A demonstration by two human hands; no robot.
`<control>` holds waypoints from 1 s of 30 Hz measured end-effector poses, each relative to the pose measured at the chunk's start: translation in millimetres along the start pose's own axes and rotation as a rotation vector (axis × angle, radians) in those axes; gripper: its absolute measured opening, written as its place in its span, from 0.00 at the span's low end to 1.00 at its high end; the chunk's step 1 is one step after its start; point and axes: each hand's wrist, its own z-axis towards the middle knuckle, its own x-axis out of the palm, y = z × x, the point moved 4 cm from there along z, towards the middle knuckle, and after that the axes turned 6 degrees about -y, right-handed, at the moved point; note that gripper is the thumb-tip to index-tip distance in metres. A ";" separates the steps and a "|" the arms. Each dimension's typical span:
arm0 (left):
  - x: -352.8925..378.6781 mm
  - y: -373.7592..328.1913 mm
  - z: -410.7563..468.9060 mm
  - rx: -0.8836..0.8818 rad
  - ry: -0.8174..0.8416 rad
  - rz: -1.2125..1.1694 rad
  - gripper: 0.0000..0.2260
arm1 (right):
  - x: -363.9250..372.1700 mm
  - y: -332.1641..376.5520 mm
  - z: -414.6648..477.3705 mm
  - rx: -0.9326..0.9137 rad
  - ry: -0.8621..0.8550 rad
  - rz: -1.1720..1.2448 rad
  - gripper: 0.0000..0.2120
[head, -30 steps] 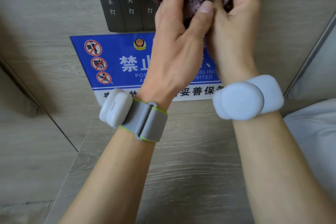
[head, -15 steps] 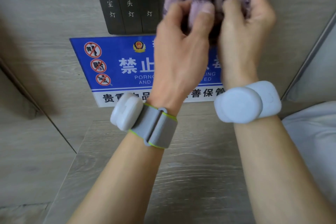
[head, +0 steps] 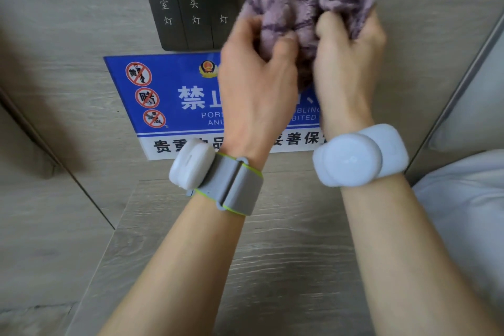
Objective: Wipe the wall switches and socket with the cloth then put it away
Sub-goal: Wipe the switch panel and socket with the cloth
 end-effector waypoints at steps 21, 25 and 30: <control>9.7 -18.9 -3.8 0.213 0.101 -0.072 0.24 | -1.4 3.9 15.3 -0.215 0.033 0.232 0.05; 8.9 -13.1 3.2 0.182 0.184 -0.213 0.23 | 11.4 9.8 6.4 -0.217 0.183 0.211 0.05; 17.7 -10.0 -2.4 0.113 0.331 -0.202 0.26 | -2.7 4.4 20.0 -0.167 0.138 0.245 0.07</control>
